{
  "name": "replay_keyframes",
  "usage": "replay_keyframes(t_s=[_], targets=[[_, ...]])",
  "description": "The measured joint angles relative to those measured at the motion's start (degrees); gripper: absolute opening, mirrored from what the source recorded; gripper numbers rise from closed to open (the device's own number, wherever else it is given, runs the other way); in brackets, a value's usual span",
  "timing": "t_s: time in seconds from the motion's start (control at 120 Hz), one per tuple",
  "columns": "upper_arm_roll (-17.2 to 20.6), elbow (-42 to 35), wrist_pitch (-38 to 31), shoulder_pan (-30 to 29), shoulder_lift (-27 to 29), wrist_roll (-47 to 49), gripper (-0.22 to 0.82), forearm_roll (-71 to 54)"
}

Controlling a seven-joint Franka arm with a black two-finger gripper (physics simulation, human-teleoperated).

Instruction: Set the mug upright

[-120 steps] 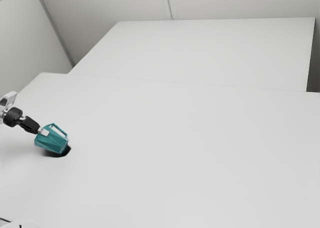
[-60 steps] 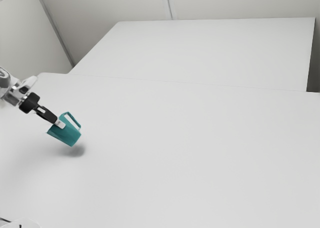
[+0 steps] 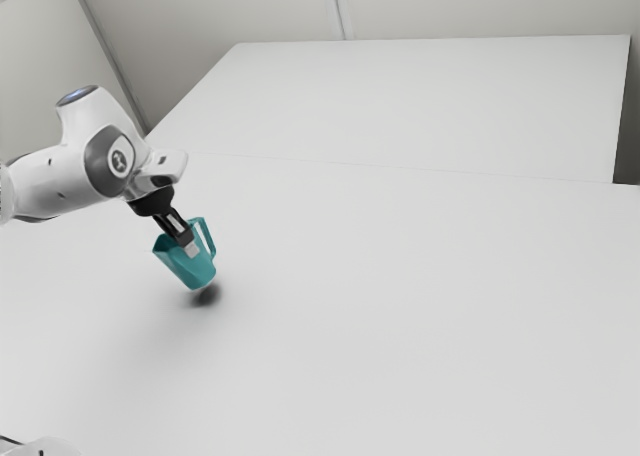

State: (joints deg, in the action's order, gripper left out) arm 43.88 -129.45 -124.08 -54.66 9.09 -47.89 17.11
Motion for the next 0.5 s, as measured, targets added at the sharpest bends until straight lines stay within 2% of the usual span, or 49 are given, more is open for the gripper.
replay_keyframes(t_s=[0.183,0.5], targets=[[4.72,-0.42,-3.10,-0.05,0.06,7.24,-0.18,-0.44],[9.33,-0.90,-5.46,-0.02,-0.59,18.67,-0.18,-3.17]])
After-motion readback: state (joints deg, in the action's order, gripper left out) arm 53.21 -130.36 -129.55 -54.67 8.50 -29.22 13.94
